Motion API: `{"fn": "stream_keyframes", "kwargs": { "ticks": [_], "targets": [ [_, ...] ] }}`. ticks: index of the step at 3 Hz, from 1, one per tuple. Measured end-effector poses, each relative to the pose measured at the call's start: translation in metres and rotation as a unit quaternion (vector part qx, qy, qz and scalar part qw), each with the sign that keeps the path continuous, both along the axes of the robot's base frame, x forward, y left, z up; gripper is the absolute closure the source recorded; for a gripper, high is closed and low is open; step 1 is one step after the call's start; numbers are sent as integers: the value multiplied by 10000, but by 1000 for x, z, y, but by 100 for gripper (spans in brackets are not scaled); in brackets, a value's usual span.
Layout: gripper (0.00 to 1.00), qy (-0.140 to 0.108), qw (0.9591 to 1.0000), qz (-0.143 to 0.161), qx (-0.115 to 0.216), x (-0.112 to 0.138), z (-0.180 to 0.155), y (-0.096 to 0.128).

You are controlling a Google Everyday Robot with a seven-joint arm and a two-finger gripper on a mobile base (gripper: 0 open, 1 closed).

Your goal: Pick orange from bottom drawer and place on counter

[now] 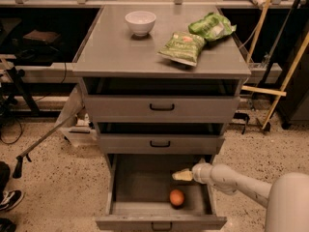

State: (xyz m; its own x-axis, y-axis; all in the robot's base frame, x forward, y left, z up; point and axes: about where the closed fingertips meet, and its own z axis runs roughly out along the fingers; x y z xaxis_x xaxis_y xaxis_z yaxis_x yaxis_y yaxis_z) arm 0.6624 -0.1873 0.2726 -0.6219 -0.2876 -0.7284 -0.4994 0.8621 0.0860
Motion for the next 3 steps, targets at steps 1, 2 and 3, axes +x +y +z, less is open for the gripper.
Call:
{"fn": "stream_keyframes", "kwargs": {
  "ticks": [1, 2, 3],
  "targets": [
    [0, 262, 9993, 126, 240, -9, -26, 4],
    [0, 698, 9935, 320, 840, -40, -85, 16],
    [0, 918, 9893, 496, 1019, -56, -99, 26]
  ]
}}
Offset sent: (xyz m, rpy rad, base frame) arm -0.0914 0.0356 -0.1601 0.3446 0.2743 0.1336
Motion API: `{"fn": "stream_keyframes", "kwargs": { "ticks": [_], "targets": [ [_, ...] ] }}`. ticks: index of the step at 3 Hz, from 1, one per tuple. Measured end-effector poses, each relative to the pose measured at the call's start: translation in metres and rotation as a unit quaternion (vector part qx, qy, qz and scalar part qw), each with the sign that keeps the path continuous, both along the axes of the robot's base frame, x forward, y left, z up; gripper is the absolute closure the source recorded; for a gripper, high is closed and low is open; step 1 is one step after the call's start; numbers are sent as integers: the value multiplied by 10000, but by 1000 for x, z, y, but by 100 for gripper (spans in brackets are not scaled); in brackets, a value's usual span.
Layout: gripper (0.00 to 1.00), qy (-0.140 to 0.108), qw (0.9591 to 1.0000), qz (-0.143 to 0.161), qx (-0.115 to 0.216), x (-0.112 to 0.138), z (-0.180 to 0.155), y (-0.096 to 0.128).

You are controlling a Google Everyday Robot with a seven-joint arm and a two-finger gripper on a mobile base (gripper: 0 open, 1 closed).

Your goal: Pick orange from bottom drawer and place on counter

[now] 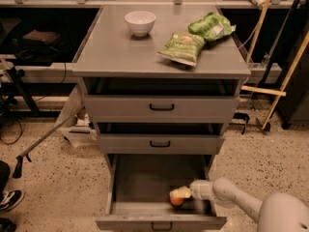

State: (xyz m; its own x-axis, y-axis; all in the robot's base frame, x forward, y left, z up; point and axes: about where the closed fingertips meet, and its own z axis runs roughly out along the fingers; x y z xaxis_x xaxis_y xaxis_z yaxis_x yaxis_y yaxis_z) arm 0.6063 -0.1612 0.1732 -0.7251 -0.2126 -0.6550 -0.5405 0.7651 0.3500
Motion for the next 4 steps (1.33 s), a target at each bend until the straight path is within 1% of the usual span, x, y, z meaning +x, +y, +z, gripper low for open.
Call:
{"fn": "stream_keyframes", "kwargs": {
  "ticks": [1, 2, 3, 4],
  "targets": [
    [0, -1, 10000, 5, -2, 0, 1, 1],
    [0, 237, 9995, -190, 101, -8, -6, 17],
    [0, 237, 9995, -190, 101, -8, -6, 17],
    [0, 433, 9987, 15, 251, -15, -24, 22]
  ]
}}
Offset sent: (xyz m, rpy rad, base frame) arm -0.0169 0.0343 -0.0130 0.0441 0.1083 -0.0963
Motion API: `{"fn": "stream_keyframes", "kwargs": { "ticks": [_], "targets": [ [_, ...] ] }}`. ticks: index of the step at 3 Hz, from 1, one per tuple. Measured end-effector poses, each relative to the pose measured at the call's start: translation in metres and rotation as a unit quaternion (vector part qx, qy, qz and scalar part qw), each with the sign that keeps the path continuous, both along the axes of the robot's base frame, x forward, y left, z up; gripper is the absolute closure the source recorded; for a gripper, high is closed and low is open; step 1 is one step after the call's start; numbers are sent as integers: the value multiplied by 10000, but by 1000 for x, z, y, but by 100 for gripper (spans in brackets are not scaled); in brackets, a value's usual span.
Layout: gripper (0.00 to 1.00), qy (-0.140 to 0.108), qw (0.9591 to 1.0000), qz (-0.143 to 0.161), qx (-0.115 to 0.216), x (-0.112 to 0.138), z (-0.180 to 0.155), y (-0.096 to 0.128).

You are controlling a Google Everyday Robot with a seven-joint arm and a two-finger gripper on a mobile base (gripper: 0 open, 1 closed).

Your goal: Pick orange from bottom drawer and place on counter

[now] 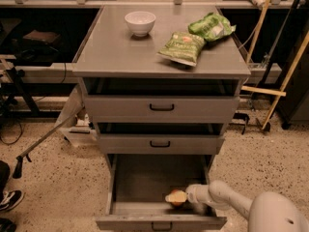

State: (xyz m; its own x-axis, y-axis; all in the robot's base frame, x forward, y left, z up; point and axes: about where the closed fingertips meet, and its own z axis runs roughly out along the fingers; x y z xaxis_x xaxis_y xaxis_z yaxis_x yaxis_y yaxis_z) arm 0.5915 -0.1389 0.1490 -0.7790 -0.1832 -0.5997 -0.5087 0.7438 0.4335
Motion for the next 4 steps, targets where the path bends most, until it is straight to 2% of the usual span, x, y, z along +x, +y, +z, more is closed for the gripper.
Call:
{"fn": "stream_keyframes", "kwargs": {
  "ticks": [1, 2, 3, 4],
  "targets": [
    [0, 277, 9990, 113, 345, -12, -22, 10],
    [0, 277, 9990, 113, 345, -12, -18, 10],
    [15, 277, 9990, 114, 345, -12, -18, 10],
    [38, 277, 9990, 114, 345, -12, -18, 10]
  ]
}}
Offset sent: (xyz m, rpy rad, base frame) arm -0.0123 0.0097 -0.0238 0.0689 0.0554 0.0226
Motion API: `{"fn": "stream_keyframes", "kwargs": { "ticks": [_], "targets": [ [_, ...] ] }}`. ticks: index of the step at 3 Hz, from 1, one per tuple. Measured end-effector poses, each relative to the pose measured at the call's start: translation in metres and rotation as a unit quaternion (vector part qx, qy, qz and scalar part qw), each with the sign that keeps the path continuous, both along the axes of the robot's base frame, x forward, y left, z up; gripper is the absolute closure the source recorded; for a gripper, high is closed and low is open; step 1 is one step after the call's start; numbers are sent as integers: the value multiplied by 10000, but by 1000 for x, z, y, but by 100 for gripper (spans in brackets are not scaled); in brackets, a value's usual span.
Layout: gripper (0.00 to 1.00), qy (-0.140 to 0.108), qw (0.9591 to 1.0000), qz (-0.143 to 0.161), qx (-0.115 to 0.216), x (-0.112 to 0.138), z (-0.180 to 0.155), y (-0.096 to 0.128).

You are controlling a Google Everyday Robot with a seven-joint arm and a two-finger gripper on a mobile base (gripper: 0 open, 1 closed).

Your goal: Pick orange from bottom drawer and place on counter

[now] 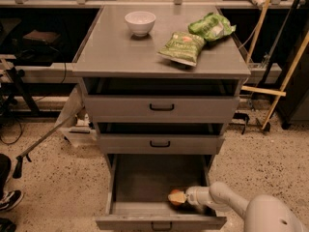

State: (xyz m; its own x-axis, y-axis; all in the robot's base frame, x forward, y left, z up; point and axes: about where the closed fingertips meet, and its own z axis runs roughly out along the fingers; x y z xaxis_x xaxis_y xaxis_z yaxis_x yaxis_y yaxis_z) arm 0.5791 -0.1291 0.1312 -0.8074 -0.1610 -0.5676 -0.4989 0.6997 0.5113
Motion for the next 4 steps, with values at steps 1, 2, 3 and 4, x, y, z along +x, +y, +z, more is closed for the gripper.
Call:
{"fn": "stream_keyframes", "kwargs": {
  "ticks": [1, 2, 3, 4],
  "targets": [
    [62, 0, 10000, -1, 0, 0, 0, 0],
    [85, 206, 9986, -435, 234, -4, -11, -23],
    [100, -47, 9938, -1079, 261, 2, 14, -76],
    [100, -755, 9817, -1741, -128, 4, 89, -150]
  ]
}}
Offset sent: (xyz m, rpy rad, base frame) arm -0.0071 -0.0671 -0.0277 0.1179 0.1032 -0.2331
